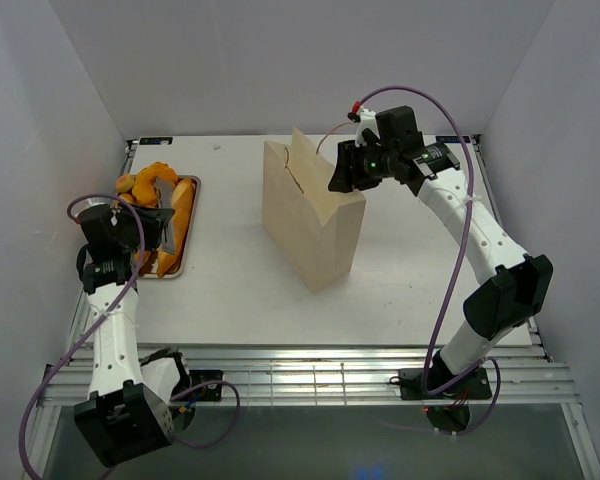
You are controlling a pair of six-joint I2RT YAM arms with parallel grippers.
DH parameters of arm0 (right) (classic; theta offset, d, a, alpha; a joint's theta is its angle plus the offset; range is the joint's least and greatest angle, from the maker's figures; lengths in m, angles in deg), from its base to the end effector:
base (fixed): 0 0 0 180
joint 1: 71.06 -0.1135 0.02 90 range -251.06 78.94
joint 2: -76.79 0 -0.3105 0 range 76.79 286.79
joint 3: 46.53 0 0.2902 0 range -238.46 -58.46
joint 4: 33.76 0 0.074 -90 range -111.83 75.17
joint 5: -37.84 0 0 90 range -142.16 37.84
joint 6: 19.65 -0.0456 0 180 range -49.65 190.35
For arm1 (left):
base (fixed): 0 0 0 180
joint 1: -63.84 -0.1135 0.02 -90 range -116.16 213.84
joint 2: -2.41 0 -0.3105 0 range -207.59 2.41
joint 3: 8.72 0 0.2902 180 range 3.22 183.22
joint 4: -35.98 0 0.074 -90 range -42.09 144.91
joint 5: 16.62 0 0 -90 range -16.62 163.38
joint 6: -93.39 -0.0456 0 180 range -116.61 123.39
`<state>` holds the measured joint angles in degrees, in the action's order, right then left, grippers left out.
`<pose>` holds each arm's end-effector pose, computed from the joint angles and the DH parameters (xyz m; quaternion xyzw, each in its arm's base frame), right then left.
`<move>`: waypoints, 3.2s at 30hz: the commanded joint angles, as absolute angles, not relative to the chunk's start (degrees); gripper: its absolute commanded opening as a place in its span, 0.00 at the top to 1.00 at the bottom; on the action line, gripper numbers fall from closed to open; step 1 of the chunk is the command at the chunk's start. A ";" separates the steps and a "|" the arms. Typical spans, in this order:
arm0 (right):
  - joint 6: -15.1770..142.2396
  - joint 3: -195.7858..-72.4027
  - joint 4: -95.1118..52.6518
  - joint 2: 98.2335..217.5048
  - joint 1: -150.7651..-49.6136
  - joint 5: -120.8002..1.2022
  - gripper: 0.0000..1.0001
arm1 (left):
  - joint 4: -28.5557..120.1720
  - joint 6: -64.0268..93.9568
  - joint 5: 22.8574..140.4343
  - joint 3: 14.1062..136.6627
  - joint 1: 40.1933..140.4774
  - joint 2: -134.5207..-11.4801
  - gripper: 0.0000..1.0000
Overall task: Place the fake bread into the paper bag
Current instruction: Pick up the fake bread from the plate.
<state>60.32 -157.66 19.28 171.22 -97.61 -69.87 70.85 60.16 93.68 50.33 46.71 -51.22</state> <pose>0.3664 0.1986 0.4369 -0.1954 0.8626 0.2704 0.3803 0.2211 0.0516 0.3335 -0.4400 0.7328 -0.3114 0.4153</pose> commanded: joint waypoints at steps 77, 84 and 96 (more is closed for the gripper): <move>56.81 -144.59 5.95 162.66 -97.87 -71.93 0.30 | 122.52 43.63 13.80 76.16 97.85 -85.74 0.52; 56.28 -144.77 6.30 162.13 -97.87 -71.76 0.30 | 123.76 43.90 13.44 76.69 100.13 -87.41 0.46; 55.93 -144.77 6.65 161.51 -98.13 -71.32 0.29 | 109.46 31.18 19.85 73.88 99.08 -86.72 0.40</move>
